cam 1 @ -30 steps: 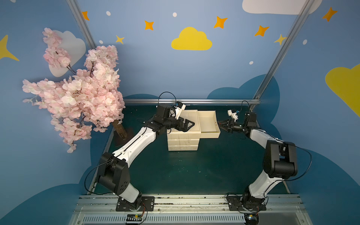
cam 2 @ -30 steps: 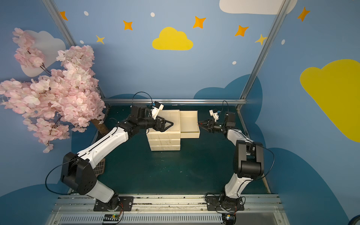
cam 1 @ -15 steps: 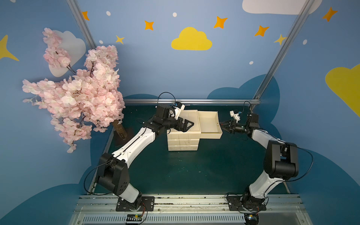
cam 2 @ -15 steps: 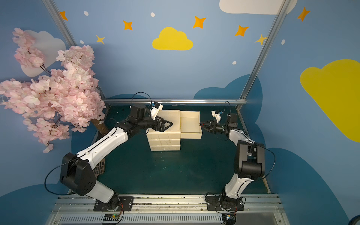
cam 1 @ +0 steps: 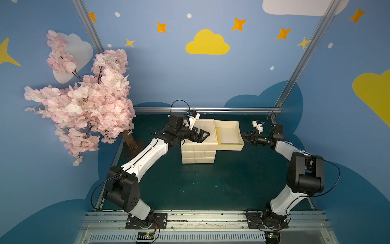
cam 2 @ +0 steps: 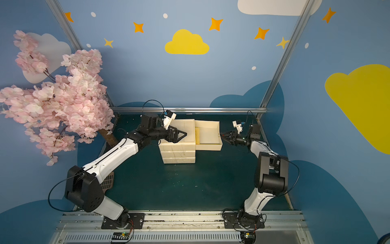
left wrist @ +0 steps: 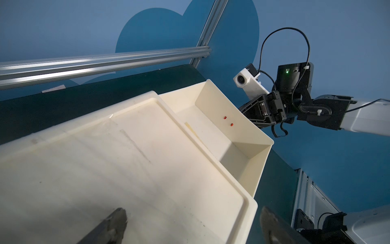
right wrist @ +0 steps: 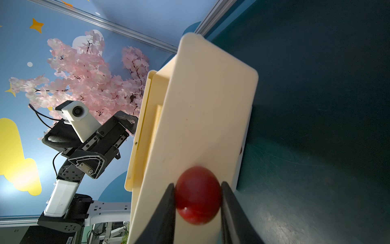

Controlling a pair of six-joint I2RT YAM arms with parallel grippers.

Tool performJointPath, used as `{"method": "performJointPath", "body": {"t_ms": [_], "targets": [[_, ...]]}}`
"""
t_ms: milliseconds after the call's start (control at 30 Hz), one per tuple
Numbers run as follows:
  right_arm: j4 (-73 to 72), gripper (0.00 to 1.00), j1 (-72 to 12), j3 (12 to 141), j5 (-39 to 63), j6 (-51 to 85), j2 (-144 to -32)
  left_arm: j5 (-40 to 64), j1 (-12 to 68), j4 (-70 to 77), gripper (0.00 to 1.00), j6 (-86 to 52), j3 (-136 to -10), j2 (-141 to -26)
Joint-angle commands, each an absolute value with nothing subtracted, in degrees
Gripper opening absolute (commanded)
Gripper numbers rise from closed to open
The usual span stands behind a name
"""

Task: Take the sponge out of the drawer
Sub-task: Open the drawer in the storage box, then pick up the sponge from the drawer.

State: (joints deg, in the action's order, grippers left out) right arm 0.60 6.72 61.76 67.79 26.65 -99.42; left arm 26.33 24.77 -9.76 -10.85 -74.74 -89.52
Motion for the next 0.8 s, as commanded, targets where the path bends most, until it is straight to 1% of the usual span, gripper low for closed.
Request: {"method": "performJointPath", "body": {"t_ms": [0, 67, 133, 167, 300, 433, 500, 633, 700, 767], "targets": [[5.3, 0.36, 7.2, 64.2, 60.7, 23.0, -99.5, 25.8, 24.4, -11.9, 0.99, -10.8, -73.8, -89.2], [9.1, 0.41, 7.3, 66.0, 58.6, 20.7, -98.4, 26.1, 24.4, -11.9, 0.99, -10.7, -74.0, -89.3], [13.4, 0.50, 7.2, 68.2, 55.8, 18.6, -97.1, 26.1, 24.4, -11.9, 0.99, -10.6, -74.1, -89.2], [14.9, 0.51, 7.2, 69.0, 54.7, 17.8, -96.6, 26.1, 24.3, -11.9, 0.99, -10.6, -74.0, -89.1], [20.0, 0.54, 7.1, 71.4, 47.1, 16.7, -93.9, 25.8, 24.3, -12.0, 0.99, -10.2, -74.1, -88.6], [21.2, 0.54, 5.8, 71.4, 39.1, 16.6, -87.4, 25.4, 24.4, -12.4, 0.99, -9.8, -73.9, -87.5], [23.1, 0.55, 3.5, 72.3, 34.4, 15.1, -83.6, 25.4, 24.3, -12.4, 0.99, -9.7, -73.9, -87.0], [23.0, 0.58, -4.9, 72.7, 26.3, 11.2, -78.3, 25.4, 24.3, -12.0, 0.99, -9.7, -73.8, -86.2], [22.6, 0.59, -8.6, 73.1, 23.2, 11.2, -77.7, 25.6, 24.4, -11.7, 0.99, -9.8, -73.7, -85.7], [23.4, 0.59, -11.2, 74.2, 23.0, 11.5, -78.5, 25.9, 24.4, -11.2, 0.99, -9.9, -73.5, -85.1]]}}
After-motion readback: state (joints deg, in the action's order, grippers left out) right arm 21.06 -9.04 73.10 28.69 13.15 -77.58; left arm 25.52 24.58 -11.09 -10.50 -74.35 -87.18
